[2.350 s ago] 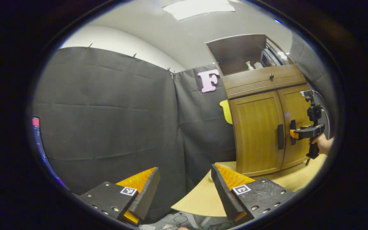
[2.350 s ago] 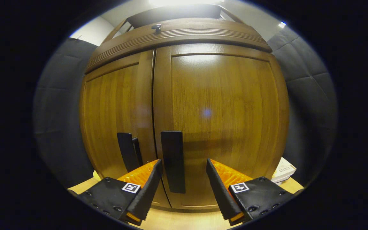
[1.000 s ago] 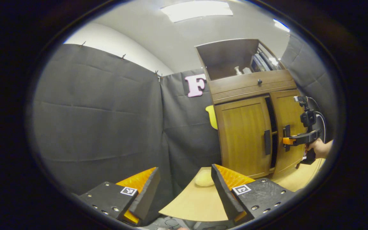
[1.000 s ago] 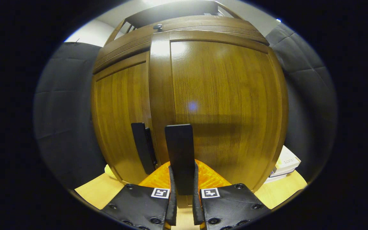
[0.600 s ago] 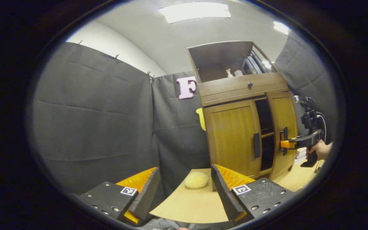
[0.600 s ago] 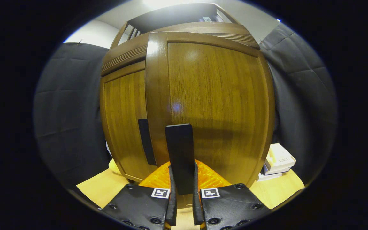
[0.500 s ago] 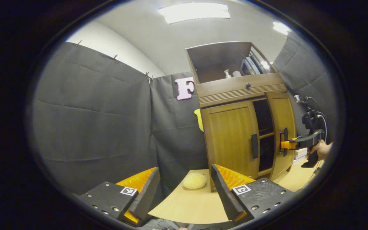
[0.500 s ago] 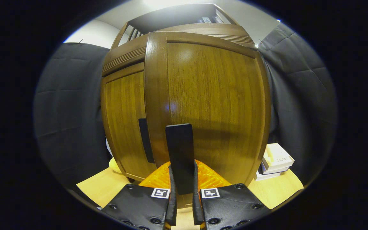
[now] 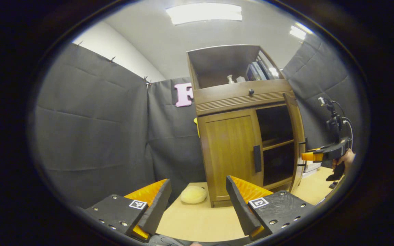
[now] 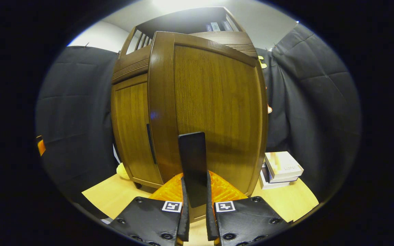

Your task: Open the right door of the double-door shoe cabinet with the right hand, and open the left door with the left hand.

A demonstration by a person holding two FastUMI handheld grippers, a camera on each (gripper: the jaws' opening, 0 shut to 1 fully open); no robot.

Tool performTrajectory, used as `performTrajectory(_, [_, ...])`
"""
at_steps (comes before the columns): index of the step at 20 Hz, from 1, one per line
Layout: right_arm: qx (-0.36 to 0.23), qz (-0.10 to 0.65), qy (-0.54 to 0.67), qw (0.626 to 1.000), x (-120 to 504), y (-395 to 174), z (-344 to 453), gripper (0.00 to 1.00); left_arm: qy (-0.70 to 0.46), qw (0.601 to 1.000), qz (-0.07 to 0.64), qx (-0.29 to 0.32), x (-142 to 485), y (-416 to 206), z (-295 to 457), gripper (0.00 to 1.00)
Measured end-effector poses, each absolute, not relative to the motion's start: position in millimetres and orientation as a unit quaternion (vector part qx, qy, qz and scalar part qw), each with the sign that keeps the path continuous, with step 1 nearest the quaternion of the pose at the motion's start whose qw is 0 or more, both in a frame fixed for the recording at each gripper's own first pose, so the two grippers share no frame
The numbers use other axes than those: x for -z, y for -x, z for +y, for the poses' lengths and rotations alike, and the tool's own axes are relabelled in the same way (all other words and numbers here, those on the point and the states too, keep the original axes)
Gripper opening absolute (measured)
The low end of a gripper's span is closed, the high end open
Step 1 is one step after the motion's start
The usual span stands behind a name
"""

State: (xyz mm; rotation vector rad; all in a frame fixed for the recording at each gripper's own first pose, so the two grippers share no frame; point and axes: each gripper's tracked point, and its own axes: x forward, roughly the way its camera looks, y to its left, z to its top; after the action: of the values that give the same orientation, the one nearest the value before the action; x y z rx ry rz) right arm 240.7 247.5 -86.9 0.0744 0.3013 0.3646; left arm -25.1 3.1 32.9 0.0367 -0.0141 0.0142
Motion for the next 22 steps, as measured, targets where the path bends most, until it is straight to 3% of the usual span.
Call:
performTrajectory(20, [-0.119,0.159,-0.018,0.980,66.9,-242.3,230.8,0.21,-0.015,0.996,-0.006,0.083,-45.7,8.1,-4.6,0.94])
performTrajectory(21, [-0.116,0.160,-0.018,0.980,66.1,-241.9,230.1,0.17,-0.016,0.996,-0.006,0.085,-45.4,8.1,-5.2,0.94])
performTrajectory(22, [-0.113,0.160,-0.017,0.981,65.6,-242.8,230.5,0.20,-0.016,0.996,-0.006,0.087,-45.1,7.8,-5.3,0.94])
